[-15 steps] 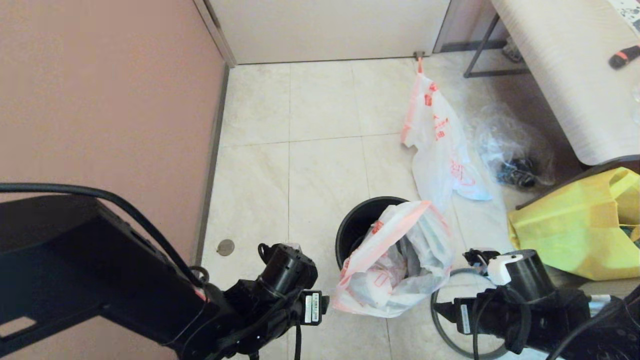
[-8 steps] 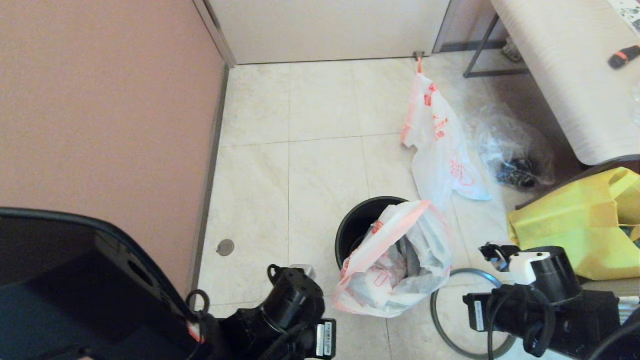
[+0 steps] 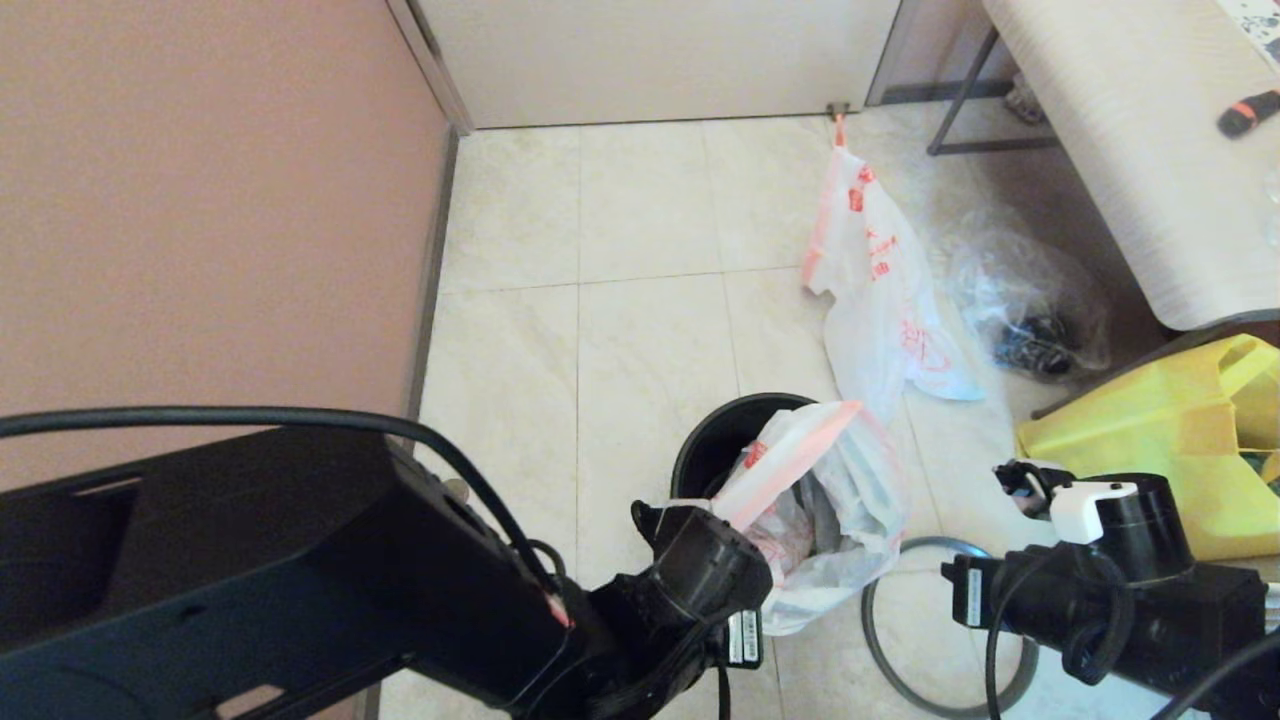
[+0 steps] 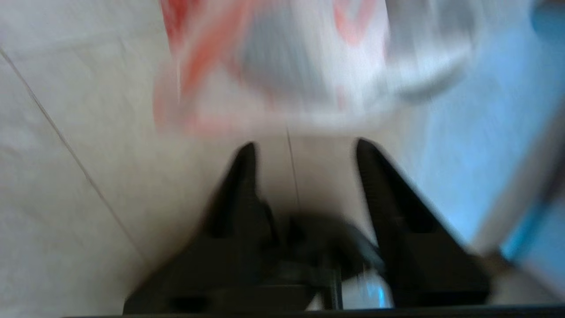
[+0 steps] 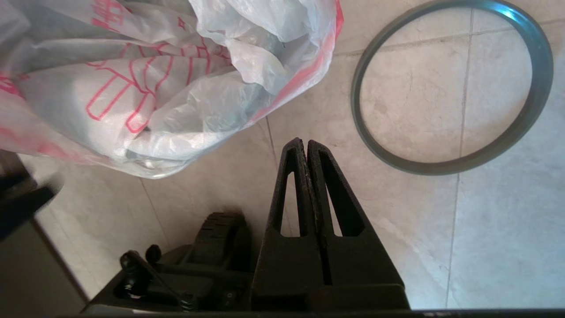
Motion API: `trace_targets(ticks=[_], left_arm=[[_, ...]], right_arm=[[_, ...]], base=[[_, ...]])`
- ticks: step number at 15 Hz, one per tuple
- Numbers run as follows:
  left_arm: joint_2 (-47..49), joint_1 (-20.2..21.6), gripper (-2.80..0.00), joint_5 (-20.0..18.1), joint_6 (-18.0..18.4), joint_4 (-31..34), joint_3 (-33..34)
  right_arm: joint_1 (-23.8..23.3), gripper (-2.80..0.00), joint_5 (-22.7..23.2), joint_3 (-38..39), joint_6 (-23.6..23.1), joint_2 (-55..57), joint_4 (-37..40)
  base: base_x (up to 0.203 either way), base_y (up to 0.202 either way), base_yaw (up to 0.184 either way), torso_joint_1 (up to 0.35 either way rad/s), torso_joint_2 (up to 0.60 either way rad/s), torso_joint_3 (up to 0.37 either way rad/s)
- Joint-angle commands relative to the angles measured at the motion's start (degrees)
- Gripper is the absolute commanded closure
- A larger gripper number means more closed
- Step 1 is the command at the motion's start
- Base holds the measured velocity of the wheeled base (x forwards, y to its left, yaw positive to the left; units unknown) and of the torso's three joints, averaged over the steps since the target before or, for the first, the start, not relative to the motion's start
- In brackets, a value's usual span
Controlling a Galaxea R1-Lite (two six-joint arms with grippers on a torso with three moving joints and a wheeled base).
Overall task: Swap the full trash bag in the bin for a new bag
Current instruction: Put the new garbage bag on the trash can
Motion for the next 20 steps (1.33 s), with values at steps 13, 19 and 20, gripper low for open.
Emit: trace_targets(ticks=[13,19,20], left_arm=[[7.5,5.0,-2.8,1.4,-1.2,5.0,-14.6],[9.2,5.5,-2.8,3.2,-2.3,5.0,-15.3],[9.5,5.5,0.0,3.4,-2.3,5.0,-15.4]], right_arm=[[-0.1,0.0,0.1,-0.5,0.1,-2.6,-2.9],[-0.1,0.0,0.1,-0.4,0.1,-2.9,-2.9],[-0.1,0.0,0.1,-0.5,0.1,-3.0,-2.9]], base=[[0.0,0.0,0.0,0.0,0.0,0.0],[0.0,0.0,0.0,0.0,0.0,0.0],[0.0,0.0,0.0,0.0,0.0,0.0]])
